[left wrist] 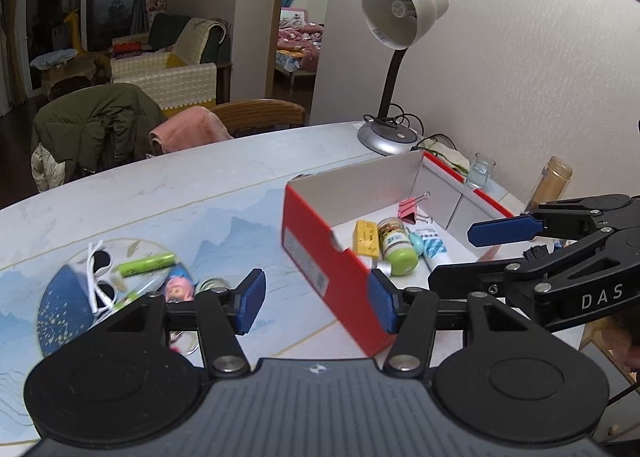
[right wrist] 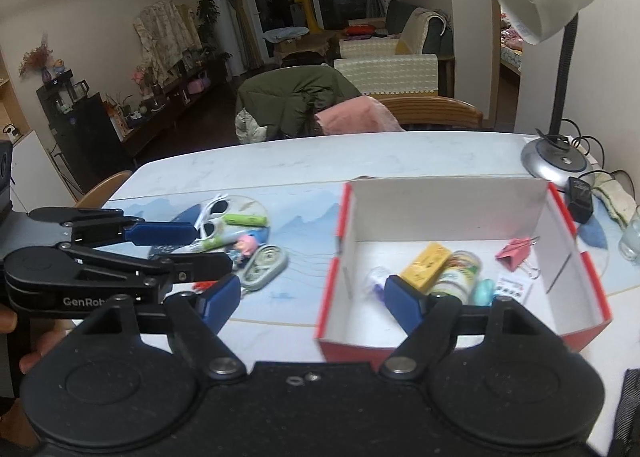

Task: Organize rigid objects
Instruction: 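Withdraw both tools from the box back over the mat, then grasp the white sunglasses with the left tool while the right tool grasps the tape dispenser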

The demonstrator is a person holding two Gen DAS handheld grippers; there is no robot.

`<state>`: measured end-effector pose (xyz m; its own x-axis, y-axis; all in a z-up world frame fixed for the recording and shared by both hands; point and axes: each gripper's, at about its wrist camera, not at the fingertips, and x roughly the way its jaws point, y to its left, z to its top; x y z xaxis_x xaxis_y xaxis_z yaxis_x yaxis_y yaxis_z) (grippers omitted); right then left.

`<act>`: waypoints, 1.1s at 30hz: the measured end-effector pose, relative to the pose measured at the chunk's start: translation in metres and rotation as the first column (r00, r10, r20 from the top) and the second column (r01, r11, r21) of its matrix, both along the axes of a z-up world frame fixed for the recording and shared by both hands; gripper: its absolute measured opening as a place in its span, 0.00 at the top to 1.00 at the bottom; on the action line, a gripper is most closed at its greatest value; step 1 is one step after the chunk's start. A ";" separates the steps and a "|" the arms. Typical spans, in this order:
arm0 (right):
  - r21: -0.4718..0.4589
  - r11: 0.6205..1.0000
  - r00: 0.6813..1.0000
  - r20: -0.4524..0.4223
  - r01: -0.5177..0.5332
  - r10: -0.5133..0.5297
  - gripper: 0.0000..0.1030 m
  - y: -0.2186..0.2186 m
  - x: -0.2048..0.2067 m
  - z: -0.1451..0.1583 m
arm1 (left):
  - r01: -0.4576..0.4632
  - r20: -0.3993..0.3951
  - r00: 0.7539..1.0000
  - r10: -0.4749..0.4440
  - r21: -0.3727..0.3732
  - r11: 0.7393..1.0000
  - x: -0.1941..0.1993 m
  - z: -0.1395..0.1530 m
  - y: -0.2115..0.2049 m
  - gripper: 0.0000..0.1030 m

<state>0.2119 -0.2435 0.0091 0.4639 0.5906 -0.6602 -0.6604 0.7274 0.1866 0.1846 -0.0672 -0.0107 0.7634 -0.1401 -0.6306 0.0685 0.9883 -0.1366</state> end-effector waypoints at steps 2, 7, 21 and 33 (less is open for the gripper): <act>0.005 1.000 1.000 -0.006 0.004 -0.004 0.22 0.009 -0.006 -0.001 | -0.001 0.000 1.000 0.001 -0.002 1.000 -0.008 -0.002 0.009 0.46; 0.011 1.000 1.000 -0.015 0.008 -0.007 0.18 0.032 -0.019 -0.004 | -0.012 0.007 1.000 0.012 -0.010 1.000 -0.025 -0.005 0.035 0.33; -0.025 0.999 0.999 -0.033 0.024 -0.025 0.09 0.097 -0.031 -0.024 | -0.097 -0.008 0.995 0.097 -0.009 0.995 -0.034 -0.023 0.107 0.14; -0.084 0.996 0.999 -0.041 0.031 -0.035 0.09 0.140 -0.017 -0.049 | -0.168 -0.026 0.985 0.168 0.015 0.986 0.000 -0.046 0.159 0.02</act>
